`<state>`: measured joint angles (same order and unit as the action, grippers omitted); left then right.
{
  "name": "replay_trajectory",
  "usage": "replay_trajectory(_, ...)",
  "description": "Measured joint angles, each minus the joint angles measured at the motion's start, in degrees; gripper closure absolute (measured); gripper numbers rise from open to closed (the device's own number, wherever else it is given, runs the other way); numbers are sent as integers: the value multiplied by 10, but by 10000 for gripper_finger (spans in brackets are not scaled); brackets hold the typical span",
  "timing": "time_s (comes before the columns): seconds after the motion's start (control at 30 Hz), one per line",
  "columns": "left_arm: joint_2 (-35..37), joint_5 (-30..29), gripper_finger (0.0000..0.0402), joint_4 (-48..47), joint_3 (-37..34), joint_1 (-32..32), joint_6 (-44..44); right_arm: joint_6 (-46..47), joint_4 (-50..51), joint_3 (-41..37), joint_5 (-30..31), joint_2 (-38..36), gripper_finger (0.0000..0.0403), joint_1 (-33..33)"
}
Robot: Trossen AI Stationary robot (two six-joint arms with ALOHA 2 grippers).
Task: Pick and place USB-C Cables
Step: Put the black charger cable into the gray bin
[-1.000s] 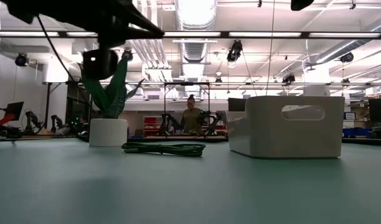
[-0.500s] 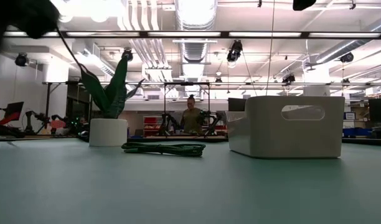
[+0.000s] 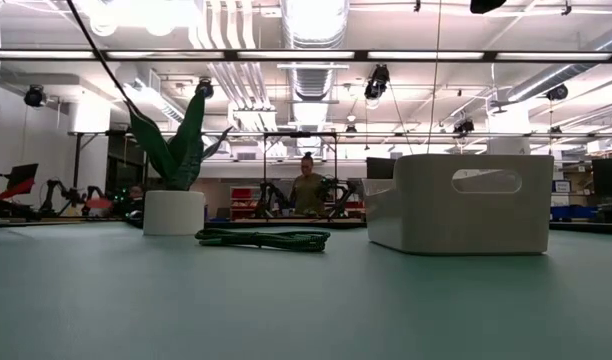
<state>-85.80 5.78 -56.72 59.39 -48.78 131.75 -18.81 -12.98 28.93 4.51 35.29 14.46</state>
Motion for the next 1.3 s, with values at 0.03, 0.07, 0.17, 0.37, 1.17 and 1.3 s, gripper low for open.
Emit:
replay_trajectory(0.03,0,1,402,3,-1,-5,1,0,0,0,0,0,394,0)
replay_trajectory(0.07,0,2,402,7,-1,-9,1,1,0,0,0,0,394,0)
replay_trajectory(0.17,0,1,402,7,-3,-12,1,9,0,0,0,0,394,0)
replay_trajectory(0.37,2,1,401,2,-12,-15,-3,24,2,0,0,1,394,0)
replay_trajectory(1.17,5,1,224,-85,-29,-24,-5,43,21,-1,0,1,394,0)
replay_trajectory(1.3,5,4,224,-80,-52,-26,-2,46,21,-1,0,1,394,0)
